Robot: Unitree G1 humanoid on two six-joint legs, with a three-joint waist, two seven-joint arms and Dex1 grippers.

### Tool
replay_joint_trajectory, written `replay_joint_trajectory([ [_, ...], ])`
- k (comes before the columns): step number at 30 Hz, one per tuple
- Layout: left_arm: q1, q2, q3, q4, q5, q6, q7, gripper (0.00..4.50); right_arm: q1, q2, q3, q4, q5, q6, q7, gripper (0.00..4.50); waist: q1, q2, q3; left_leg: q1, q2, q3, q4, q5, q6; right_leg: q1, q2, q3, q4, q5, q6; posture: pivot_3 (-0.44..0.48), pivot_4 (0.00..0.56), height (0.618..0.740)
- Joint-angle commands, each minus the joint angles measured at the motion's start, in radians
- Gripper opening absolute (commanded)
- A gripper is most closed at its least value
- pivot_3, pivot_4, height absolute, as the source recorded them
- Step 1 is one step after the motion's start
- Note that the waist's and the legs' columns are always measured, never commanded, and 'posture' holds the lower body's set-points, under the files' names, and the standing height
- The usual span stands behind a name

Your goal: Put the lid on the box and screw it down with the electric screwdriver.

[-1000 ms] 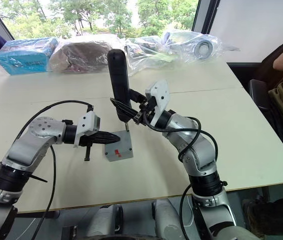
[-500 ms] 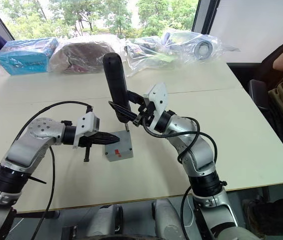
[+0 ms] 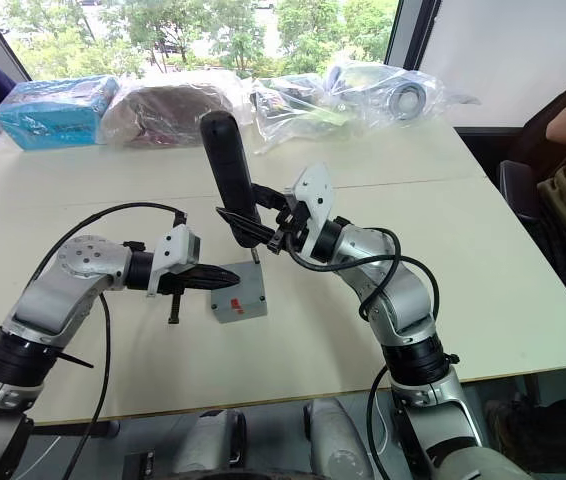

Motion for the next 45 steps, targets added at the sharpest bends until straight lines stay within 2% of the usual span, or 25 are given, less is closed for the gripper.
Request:
replay_joint_trajectory([
  [1,0.028,0.011,-0.037,0.018,0.046,0.018,-0.001,0.00,0.039,0.001,0.038,0.052,-0.016,0.085,-0.036,1.62,0.000,0.001,-0.004,0.000,0.000,0.000,0.000,0.000,0.000,0.000,0.000,0.000,0.000,0.000,0.000,0.000,0.150,0.740],
  [4,0.034,0.014,-0.037,0.016,0.048,0.020,0.001,0.00,0.047,0.013,0.048,0.067,-0.014,0.141,-0.069,1.62,0.000,0.001,-0.012,0.001,0.000,0.000,-0.001,0.000,0.000,0.000,0.000,0.000,-0.001,-0.002,0.001,0.000,0.150,0.740],
  [12,0.045,0.013,-0.039,0.020,0.065,0.017,0.000,0.00,0.105,-0.004,0.103,0.071,-0.052,0.146,-0.088,1.62,0.000,0.000,-0.030,0.006,0.000,0.000,-0.004,0.000,0.000,0.004,0.000,0.000,-0.001,-0.007,0.001,0.000,0.150,0.740],
  [16,0.047,0.011,-0.038,0.020,0.069,0.019,-0.002,0.00,0.135,-0.007,0.112,0.066,-0.066,0.135,-0.092,1.62,-0.001,0.001,-0.037,0.024,0.001,0.000,-0.017,0.000,0.000,0.019,-0.001,0.000,-0.011,-0.009,-0.001,0.000,0.150,0.740],
  [20,0.049,0.008,-0.037,0.020,0.073,0.020,-0.005,0.00,0.148,-0.010,0.113,0.067,-0.074,0.131,-0.096,1.62,-0.002,0.001,-0.039,0.032,0.003,0.000,-0.023,-0.001,-0.001,0.023,-0.002,0.000,-0.018,-0.009,-0.001,0.000,0.150,0.740],
  [32,0.049,0.008,-0.034,0.019,0.071,0.023,-0.013,0.00,0.103,-0.011,0.075,0.044,-0.054,0.169,-0.132,1.62,-0.001,-0.001,-0.042,0.035,0.003,0.002,-0.033,-0.001,-0.001,0.021,-0.002,0.002,-0.020,-0.011,-0.003,0.000,0.150,0.740],
  [35,0.052,0.008,-0.026,0.008,0.063,0.029,-0.013,0.00,0.051,0.001,0.026,0.002,-0.014,0.200,-0.152,1.62,-0.001,0.000,-0.041,0.034,0.003,0.000,-0.033,-0.001,-0.001,0.020,-0.003,0.002,-0.020,-0.011,-0.003,0.000,0.150,0.740],
  [38,0.054,0.007,-0.013,-0.011,0.047,0.042,-0.010,0.00,-0.064,0.039,-0.105,-0.077,0.088,0.238,-0.222,1.62,0.000,0.001,-0.037,0.031,0.003,0.000,-0.033,-0.001,-0.001,0.018,-0.003,0.002,-0.020,-0.011,-0.003,0.000,0.150,0.740],
  [43,0.054,0.017,0.032,-0.065,0.008,0.072,-0.001,0.00,-0.209,-0.010,-0.299,-0.126,0.254,0.413,-0.331,1.62,0.005,0.006,-0.029,0.001,0.001,0.001,-0.026,0.000,0.000,-0.004,-0.002,0.000,-0.015,-0.007,-0.008,0.000,0.150,0.740],
  [45,0.046,0.024,0.063,-0.099,-0.021,0.087,-0.003,0.00,-0.262,-0.086,-0.351,-0.108,0.268,0.531,-0.378,1.62,0.005,0.006,-0.028,-0.006,0.001,0.000,-0.025,0.000,0.000,-0.009,-0.001,-0.001,-0.015,-0.005,-0.005,0.000,0.150,0.740],
])
